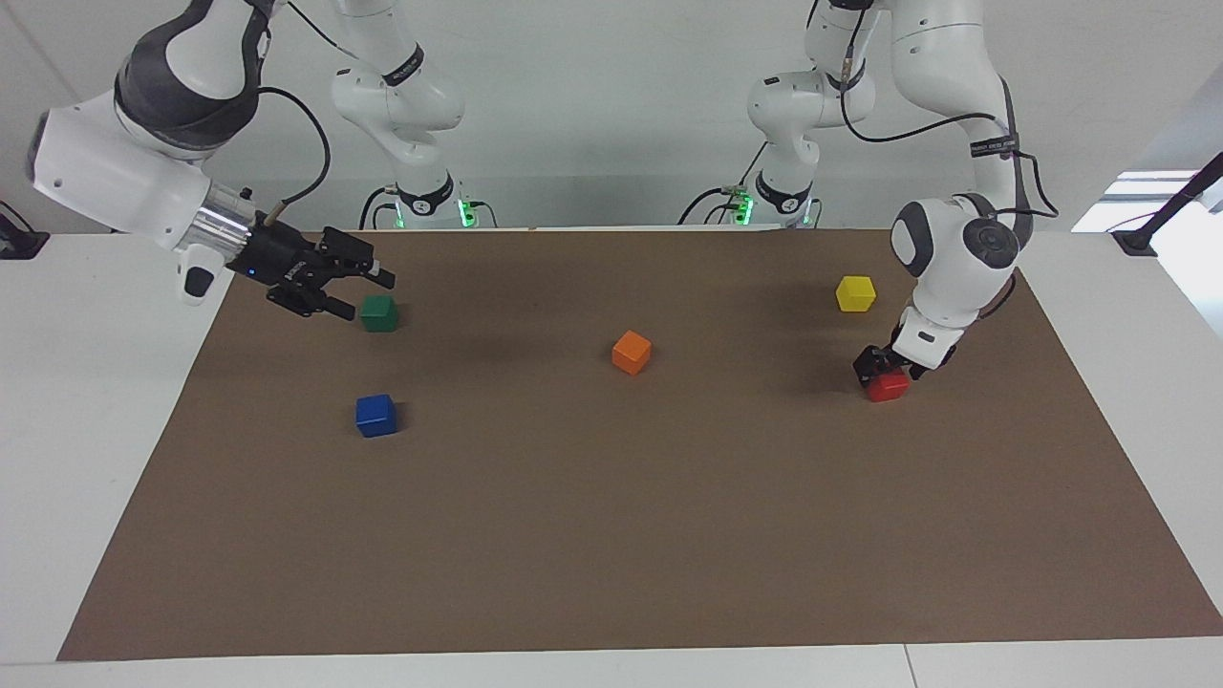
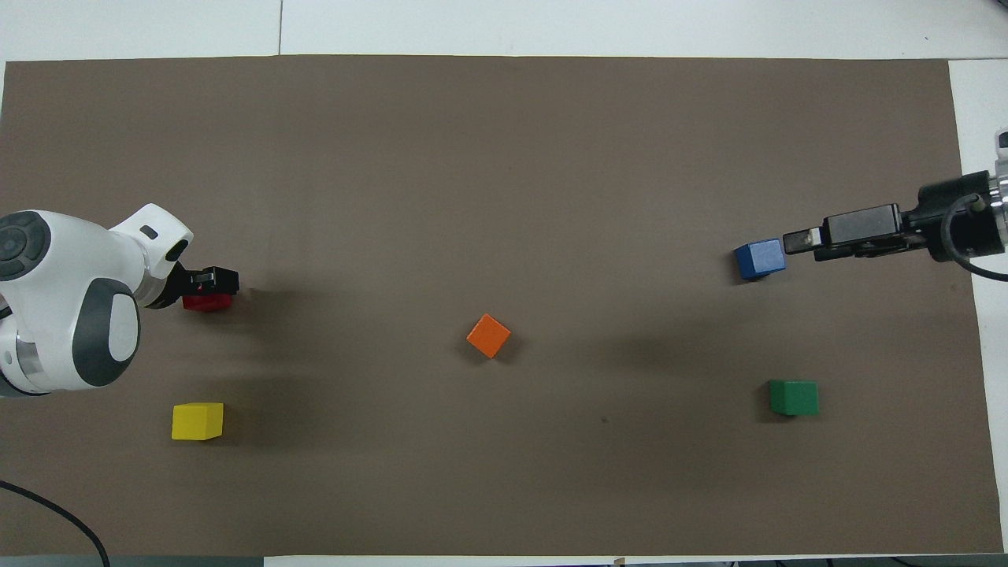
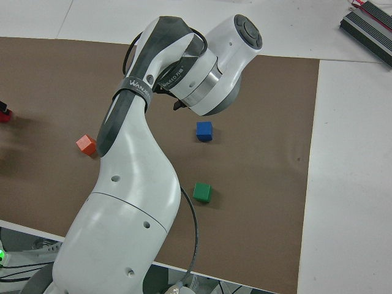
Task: Transfer red block to right arm and stack on blue block
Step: 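Grasp the red cube with the left gripper while the right gripper advances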
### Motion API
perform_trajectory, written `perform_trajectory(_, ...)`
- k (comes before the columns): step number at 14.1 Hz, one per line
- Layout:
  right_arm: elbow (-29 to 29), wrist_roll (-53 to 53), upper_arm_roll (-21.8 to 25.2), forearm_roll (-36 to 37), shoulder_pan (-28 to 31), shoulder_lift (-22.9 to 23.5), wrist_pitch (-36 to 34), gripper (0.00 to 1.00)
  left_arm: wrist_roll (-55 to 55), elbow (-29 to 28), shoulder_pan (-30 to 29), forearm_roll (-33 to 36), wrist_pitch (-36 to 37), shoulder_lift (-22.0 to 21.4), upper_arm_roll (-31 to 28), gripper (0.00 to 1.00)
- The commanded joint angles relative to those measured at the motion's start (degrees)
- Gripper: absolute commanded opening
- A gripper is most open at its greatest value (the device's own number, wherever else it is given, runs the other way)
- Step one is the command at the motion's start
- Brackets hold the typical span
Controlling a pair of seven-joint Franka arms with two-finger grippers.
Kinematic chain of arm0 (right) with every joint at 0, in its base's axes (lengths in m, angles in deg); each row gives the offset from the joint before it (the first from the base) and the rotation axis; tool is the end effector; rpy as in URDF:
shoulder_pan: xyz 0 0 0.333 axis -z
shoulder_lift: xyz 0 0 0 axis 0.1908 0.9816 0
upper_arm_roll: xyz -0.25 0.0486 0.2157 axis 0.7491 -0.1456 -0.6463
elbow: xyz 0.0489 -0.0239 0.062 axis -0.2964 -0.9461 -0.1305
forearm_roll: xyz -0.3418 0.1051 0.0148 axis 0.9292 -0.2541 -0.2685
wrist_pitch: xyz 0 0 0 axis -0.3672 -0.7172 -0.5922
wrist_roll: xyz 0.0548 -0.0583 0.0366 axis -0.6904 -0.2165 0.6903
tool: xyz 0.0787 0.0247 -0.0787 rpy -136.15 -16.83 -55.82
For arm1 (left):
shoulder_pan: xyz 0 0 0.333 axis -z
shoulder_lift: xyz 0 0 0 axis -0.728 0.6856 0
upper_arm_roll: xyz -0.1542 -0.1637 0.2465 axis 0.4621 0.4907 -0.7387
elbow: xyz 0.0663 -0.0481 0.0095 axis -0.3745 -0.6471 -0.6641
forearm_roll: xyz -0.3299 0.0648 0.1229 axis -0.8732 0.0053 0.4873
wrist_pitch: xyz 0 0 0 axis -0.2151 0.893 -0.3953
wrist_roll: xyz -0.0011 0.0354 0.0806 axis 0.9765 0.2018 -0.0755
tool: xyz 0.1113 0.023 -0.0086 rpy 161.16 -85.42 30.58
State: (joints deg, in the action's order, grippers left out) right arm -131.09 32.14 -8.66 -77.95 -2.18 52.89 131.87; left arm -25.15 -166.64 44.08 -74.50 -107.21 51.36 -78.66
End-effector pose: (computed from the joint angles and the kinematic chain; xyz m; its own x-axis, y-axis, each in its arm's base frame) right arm 0.5260 -0.0096 0.5240 0.9987 0.0352 -0.0373 -0.0056 -0.6491 -0.7607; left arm 0.5244 0.0114 0.3460 0.9985 0.0540 -0.0100 0.0538 -0.9983 -0.0204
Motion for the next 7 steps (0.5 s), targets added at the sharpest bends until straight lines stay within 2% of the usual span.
perform_trajectory(1, -7.85, 4.11, -0.48, -13.15, 0.85, -1.05, -1.15, 1.0, 0.21, -0.74, 0.09, -0.77, -1.61, 1.04, -0.09, 1.0)
perform_trajectory(2, -9.79, 5.61, -0.48, -17.72, 0.94, -0.52, -2.47, 1.0, -0.05, -0.13, 0.18, -0.77, -1.0, 1.12, -0.09, 0.9)
perform_trajectory(4, -11.56, 6.59, -0.48, -22.85, 0.85, 0.01, -5.01, 1.0, -2.59, 0.84, 0.27, -0.77, 0.93, 1.21, -0.09, 0.21)
perform_trajectory(5, -12.18, 7.11, -0.48, -25.3, 0.85, 0.97, -7.2, 1.0, -2.87, 1.45, 0.27, -0.77, 1.9, 1.3, -0.09, 0.0)
perform_trajectory(6, -13.23, 10.07, -0.48, -28.81, 1.2, 3.33, -10.44, 1.0, -3.74, 2.07, 0.27, -1.03, 3.04, 1.39, -0.09, 0.0)
perform_trajectory(7, -13.5, 15.85, -0.48, -32.67, 1.72, 7.7, -14.74, 1.0, -7.32, 3.2, 0.09, -1.99, 4.79, 1.48, -0.09, 0.0)
